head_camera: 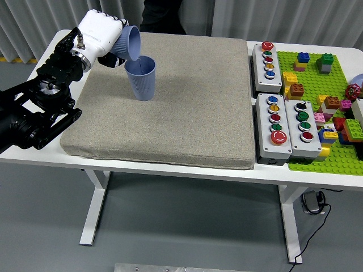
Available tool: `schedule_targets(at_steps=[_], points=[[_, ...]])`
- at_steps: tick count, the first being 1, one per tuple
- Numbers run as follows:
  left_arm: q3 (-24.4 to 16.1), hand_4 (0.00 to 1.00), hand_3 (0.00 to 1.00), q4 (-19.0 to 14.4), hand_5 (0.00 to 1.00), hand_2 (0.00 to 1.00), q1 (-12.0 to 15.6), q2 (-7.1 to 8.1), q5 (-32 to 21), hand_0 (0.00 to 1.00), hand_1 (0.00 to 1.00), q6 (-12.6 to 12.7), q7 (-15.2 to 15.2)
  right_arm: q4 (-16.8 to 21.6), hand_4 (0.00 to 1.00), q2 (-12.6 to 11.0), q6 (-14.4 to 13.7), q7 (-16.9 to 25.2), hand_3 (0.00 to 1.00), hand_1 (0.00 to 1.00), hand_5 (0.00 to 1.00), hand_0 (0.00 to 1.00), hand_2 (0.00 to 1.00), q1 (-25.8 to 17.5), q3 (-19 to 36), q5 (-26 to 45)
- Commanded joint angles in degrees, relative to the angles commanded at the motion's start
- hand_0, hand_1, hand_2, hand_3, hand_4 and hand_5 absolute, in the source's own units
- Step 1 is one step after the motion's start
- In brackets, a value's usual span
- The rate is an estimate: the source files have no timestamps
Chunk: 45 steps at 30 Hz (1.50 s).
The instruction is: Pick cup pour cup place
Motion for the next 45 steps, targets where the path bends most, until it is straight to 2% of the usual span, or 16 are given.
schedule_targets(at_steps=[36,41,45], points=[[3.23,0.799,0.553,-0.27,0.225,0.522,-0.99,0.26,0.00,0.524,0.491,-0.59,0.55,0.10,0.049,0.16,0.08,-0.23,0.602,0.683,0.393,0.702,0.608,-0.52,0.09,-0.48],[2.66,0.799,0.553,-0.45,0.225,0.523,-0.99,0.34,0.00,0.524,0.491,-0.09,0.53,0.09,0.048,0.16,0.09,-0.23,0.601,0.683,0.392,0.702,0.608,-0.46,0.11,-0.52],[0.51,0.802,0.552,-0.75,0.232,0.522,-0.28,0.57,0.00,0.524,0.491,0.48,-0.82,0.10,0.046,0.16,0.06,-0.24,0.601,0.683,0.391,0.702,0.608,-0.38,0.09,-0.40]])
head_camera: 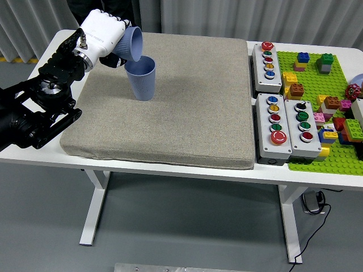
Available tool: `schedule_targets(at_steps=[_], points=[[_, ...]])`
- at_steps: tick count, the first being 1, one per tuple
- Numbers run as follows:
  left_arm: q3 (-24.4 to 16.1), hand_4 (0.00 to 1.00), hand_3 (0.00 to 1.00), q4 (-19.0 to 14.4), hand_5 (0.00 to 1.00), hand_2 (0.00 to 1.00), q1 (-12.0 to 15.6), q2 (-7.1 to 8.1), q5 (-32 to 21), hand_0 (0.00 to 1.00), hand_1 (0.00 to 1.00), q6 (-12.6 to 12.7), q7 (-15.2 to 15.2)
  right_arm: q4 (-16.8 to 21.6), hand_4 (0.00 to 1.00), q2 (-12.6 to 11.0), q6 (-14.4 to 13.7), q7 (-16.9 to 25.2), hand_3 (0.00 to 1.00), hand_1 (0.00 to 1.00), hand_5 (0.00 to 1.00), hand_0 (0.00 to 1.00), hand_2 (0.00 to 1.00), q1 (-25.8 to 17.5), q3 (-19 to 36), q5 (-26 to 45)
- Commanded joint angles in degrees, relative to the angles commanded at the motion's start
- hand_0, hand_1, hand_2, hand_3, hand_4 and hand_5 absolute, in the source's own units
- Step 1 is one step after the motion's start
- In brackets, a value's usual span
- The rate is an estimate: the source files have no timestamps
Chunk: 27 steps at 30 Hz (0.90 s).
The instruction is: Pick cup pour cup place
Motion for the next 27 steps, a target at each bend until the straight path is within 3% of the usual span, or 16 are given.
schedule_targets(at_steps=[4,15,18,22,27], points=[[-0.27,0.802,0.552,0.32,0.232,0.522,0.29,-0.04,-0.05,0.524,0.491,1.36,-0.60,-0.01,0.046,-0.01,0.03,0.01,0.601,0.683,0.391,0.702,0.608,0.07,0.06,-0.07],[-4.55,0.803,0.553,2.29,0.229,0.520,2.69,-0.91,-13.82,0.523,0.490,5.21,-3.60,-0.02,0.045,0.06,0.00,0.03,0.602,0.683,0.391,0.702,0.608,0.28,0.04,0.03],[-5.69,0.805,0.553,2.18,0.232,0.519,3.41,-0.94,-15.45,0.519,0.490,5.77,-3.87,-0.01,0.045,0.10,0.00,0.02,0.602,0.683,0.392,0.702,0.608,0.24,0.07,0.01],[-7.82,0.805,0.553,1.63,0.232,0.519,5.08,-0.90,-22.16,0.519,0.490,7.20,-4.85,0.01,0.045,0.17,0.01,-0.02,0.602,0.683,0.392,0.702,0.608,0.14,0.17,-0.09],[-11.56,0.810,0.553,0.50,0.243,0.517,8.26,-1.50,-32.71,0.519,0.489,9.07,-8.79,0.03,0.045,0.25,0.13,-0.03,0.602,0.683,0.392,0.702,0.608,-0.25,0.37,-0.52]])
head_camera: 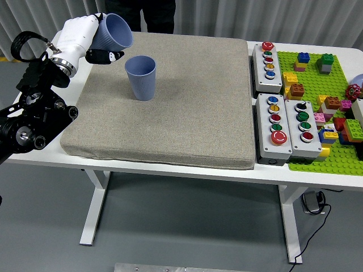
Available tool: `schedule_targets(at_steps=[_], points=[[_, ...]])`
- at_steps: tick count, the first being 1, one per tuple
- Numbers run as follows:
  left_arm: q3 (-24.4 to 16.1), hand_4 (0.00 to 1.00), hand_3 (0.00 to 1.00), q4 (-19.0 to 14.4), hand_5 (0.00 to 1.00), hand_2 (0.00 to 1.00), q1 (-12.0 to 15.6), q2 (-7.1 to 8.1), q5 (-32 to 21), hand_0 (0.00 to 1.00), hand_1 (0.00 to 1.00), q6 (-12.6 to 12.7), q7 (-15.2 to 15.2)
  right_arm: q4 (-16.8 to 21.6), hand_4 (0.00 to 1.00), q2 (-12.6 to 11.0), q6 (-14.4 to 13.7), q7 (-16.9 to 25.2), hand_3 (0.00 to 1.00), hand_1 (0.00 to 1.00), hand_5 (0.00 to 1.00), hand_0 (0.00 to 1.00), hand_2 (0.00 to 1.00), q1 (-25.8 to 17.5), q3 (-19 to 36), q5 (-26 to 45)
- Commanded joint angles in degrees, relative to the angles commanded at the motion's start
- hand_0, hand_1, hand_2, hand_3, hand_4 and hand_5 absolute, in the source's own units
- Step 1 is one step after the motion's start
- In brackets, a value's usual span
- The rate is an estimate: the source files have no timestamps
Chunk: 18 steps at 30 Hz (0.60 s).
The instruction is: Pick cup pour cup place
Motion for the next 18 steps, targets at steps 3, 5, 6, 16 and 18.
schedule_targets(at_steps=[3,5,6,16,18], points=[[-3.22,0.811,0.554,-0.03,0.244,0.512,2.38,-1.28,-3.40,0.523,0.494,2.48,-4.06,0.00,0.045,0.12,0.02,0.00,0.602,0.683,0.393,0.702,0.608,-0.37,0.05,-0.15],[-4.53,0.811,0.554,-0.20,0.244,0.512,3.28,-1.77,-4.36,0.523,0.494,3.27,-6.05,0.01,0.045,0.17,0.03,-0.01,0.602,0.683,0.393,0.702,0.608,-0.48,0.12,-0.28],[-5.66,0.811,0.554,-0.39,0.244,0.512,4.16,-2.28,-5.61,0.523,0.494,4.33,-7.55,0.02,0.045,0.20,0.03,-0.02,0.602,0.683,0.393,0.702,0.608,-0.60,0.14,-0.30],[-12.11,0.816,0.551,-1.70,0.251,0.516,9.99,-7.95,-13.56,0.528,0.505,12.33,-14.73,0.12,0.044,0.50,0.11,-0.23,0.602,0.683,0.395,0.703,0.608,-1.27,0.27,-0.56],[-12.51,0.816,0.551,-1.81,0.251,0.516,10.67,-8.37,-14.28,0.528,0.505,12.89,-15.19,0.11,0.044,0.50,0.12,-0.19,0.602,0.683,0.395,0.703,0.608,-1.32,0.34,-0.66]])
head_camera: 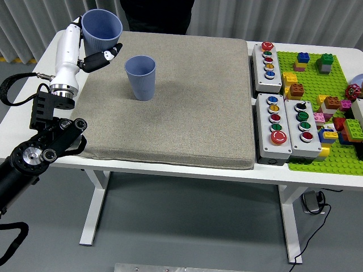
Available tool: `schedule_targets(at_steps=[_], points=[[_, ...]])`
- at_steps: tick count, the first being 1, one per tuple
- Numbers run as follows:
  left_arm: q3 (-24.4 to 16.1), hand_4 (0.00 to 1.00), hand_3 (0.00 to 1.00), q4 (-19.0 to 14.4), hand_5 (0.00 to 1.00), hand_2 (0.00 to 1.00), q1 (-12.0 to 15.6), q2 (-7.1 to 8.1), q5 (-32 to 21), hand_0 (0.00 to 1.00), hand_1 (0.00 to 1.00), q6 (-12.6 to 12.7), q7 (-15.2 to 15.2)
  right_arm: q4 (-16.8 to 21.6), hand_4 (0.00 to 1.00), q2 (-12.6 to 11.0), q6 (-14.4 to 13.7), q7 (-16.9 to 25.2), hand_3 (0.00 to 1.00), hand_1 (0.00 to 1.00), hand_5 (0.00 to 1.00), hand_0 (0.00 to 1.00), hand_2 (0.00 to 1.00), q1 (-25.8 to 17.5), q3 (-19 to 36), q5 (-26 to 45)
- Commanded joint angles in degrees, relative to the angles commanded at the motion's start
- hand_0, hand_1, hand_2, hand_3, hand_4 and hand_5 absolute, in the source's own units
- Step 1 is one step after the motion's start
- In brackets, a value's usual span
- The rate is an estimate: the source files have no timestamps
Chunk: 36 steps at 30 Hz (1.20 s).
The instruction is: Pick cup pour cup place
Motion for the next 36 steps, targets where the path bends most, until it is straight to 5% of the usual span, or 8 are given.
schedule_targets(at_steps=[13,19,28,36], points=[[-2.36,0.816,0.553,-2.65,0.252,0.521,4.33,-0.42,-5.44,0.527,0.507,0.65,-1.50,-0.11,0.044,-0.34,0.08,0.26,0.602,0.683,0.398,0.703,0.607,0.68,0.52,-0.55],[-2.69,0.815,0.552,-3.76,0.254,0.523,7.12,-1.56,-10.64,0.533,0.507,0.41,-2.86,-0.13,0.044,-0.33,0.03,0.29,0.602,0.683,0.400,0.703,0.608,0.83,0.49,-0.33],[-0.58,0.809,0.552,-5.24,0.250,0.535,10.62,-3.49,-11.40,0.543,0.523,0.10,-3.49,-0.08,0.044,-0.15,0.03,0.19,0.602,0.683,0.401,0.703,0.608,0.65,0.74,-0.68],[1.06,0.807,0.554,-4.57,0.248,0.541,13.39,-5.25,-16.13,0.546,0.529,-0.45,-7.39,-0.09,0.043,-0.10,0.08,0.27,0.602,0.683,0.400,0.703,0.606,0.34,0.83,-0.78]])
